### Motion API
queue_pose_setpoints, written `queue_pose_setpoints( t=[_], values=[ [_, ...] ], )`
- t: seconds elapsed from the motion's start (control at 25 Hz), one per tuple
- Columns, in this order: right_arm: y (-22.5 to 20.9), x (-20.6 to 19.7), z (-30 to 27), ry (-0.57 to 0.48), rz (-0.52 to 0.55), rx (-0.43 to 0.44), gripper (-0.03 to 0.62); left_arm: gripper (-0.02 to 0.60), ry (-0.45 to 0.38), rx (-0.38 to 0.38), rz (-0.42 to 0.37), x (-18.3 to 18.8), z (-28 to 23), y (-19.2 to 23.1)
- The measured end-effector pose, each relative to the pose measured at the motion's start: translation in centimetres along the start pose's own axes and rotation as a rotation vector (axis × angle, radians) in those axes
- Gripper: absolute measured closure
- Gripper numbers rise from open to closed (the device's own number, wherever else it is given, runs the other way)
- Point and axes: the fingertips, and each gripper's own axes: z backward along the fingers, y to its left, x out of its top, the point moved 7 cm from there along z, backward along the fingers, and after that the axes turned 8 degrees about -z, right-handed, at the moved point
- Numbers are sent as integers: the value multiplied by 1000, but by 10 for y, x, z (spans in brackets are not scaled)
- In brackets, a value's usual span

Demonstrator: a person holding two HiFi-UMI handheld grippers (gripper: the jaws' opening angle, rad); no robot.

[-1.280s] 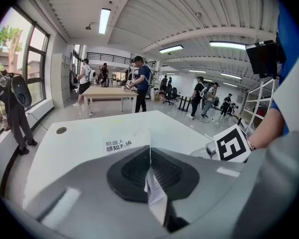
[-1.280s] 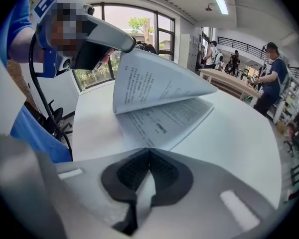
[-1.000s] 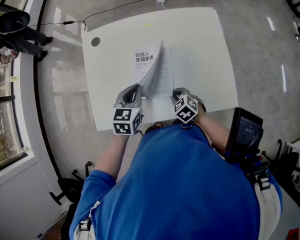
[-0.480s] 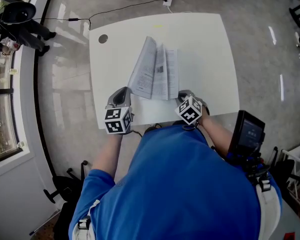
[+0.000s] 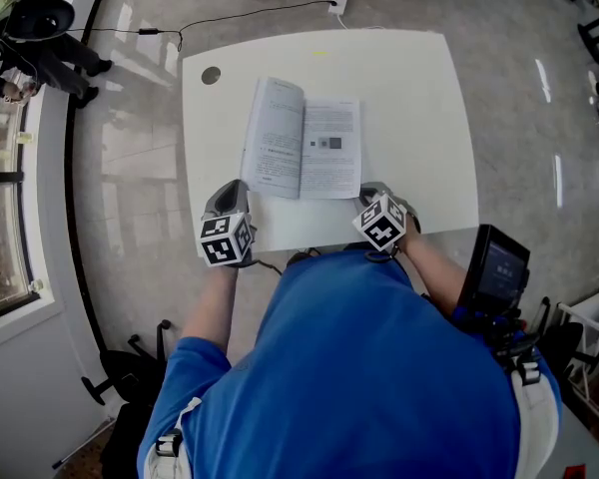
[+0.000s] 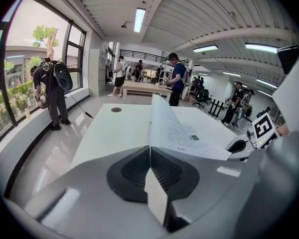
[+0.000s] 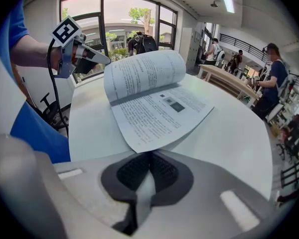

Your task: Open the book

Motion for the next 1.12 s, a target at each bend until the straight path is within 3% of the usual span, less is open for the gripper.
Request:
queue_pose_setpoints(
  t=[0.6, 1.12],
  values=[
    [-6, 1, -1, 6, 53, -1, 591, 571, 115, 74, 23, -45, -3, 24],
    [-18, 4, -4, 8, 71, -39, 591, 565, 182, 83, -18, -69, -12, 24]
  ],
)
